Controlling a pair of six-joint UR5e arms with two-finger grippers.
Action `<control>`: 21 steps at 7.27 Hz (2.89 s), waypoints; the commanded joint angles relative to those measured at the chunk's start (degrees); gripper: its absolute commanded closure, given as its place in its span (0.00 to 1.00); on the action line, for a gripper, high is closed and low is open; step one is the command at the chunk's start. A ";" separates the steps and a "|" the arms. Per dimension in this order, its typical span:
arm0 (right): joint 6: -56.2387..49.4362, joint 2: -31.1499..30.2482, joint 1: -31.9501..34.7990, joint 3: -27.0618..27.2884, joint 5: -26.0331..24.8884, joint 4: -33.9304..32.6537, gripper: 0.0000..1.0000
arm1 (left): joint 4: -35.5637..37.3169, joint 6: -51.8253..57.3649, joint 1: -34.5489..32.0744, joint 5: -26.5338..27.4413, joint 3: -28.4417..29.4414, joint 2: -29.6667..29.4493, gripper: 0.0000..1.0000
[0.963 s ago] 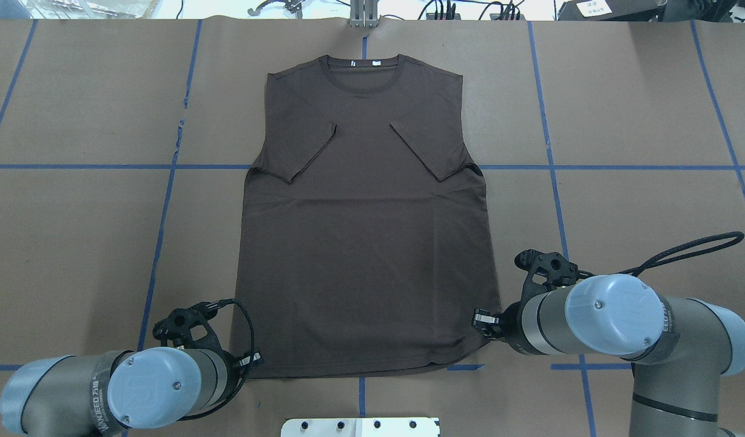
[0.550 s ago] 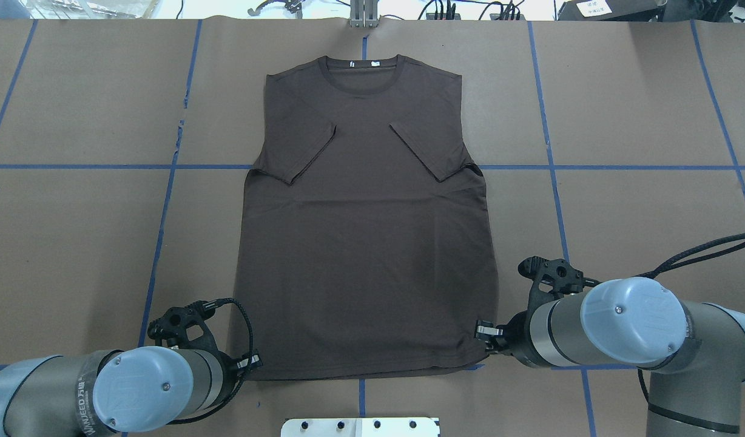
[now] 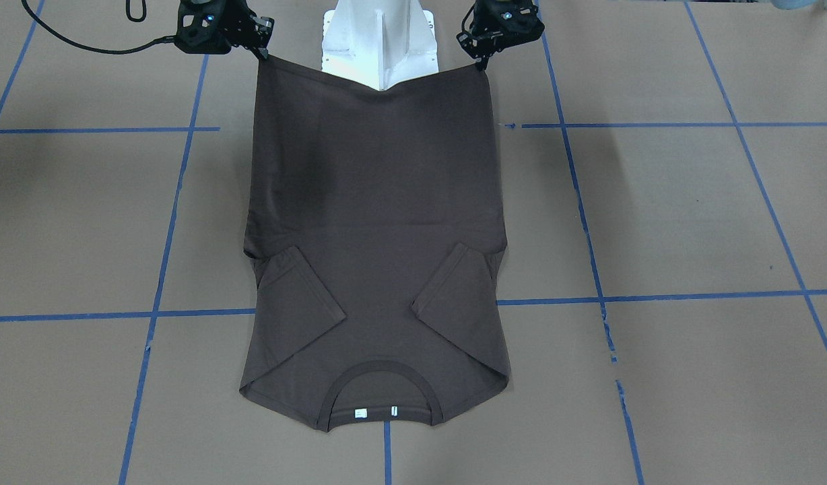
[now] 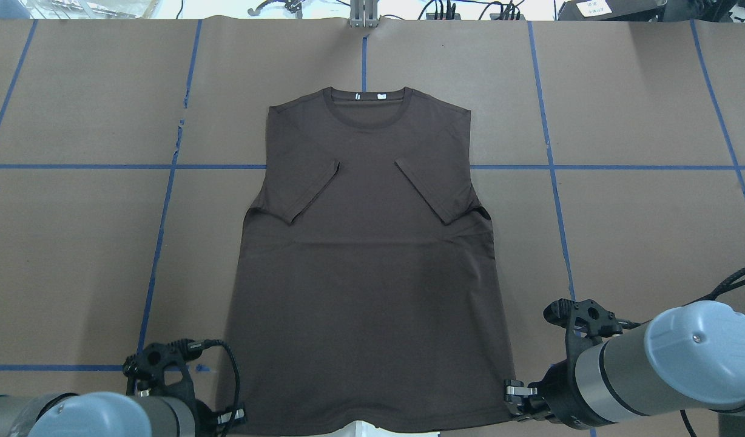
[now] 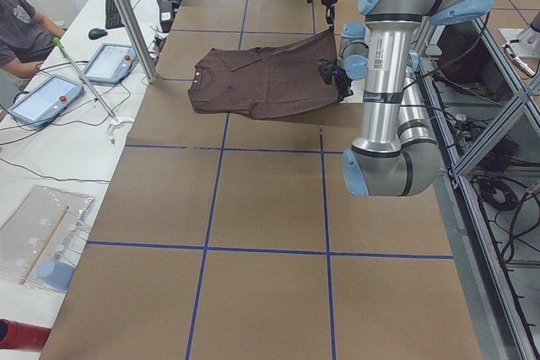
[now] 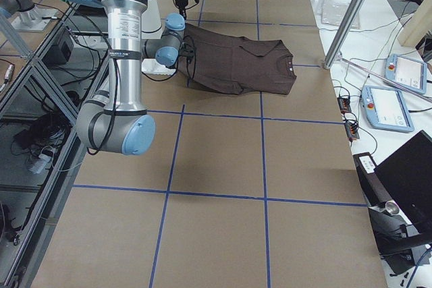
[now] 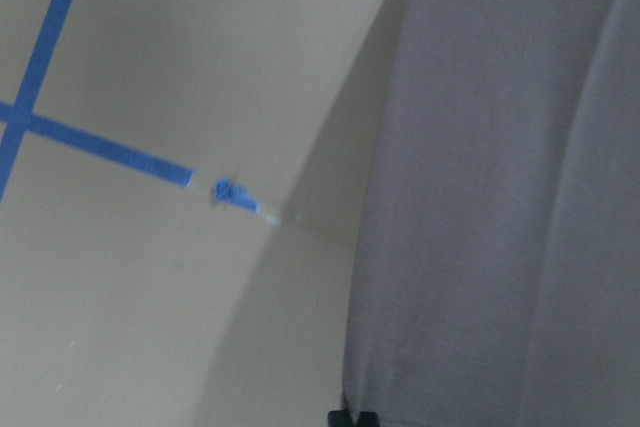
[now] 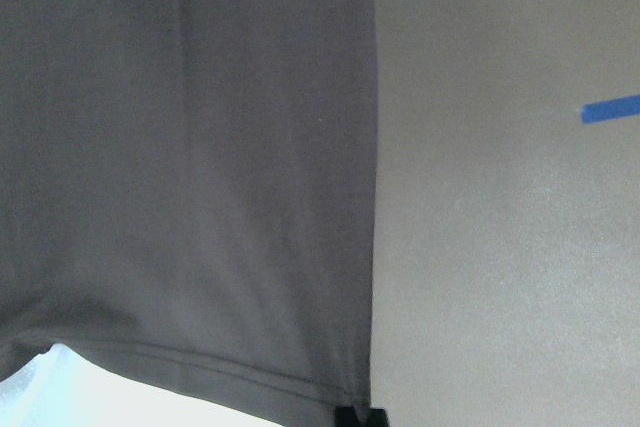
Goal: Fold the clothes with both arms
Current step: 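Grasp both hem corners with the left and right grippers, then lift both hem corners and carry them toward the collar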
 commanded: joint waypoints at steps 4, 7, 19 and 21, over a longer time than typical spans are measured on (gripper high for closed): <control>-2.57 1.08 6.34 -0.13 1.10 0.19 1.00 | 0.22 2.10 -2.13 0.04 -1.31 -0.08 1.00; -4.43 7.31 15.92 -7.05 1.27 0.28 1.00 | 0.13 13.77 -17.24 -0.22 2.19 -3.06 1.00; -10.85 35.45 37.04 -45.64 6.19 1.84 1.00 | -18.92 28.92 -40.75 -2.24 41.92 -23.89 1.00; -10.85 36.86 37.92 -53.09 6.19 9.38 1.00 | -23.49 29.27 -42.24 -2.16 47.27 -25.48 1.00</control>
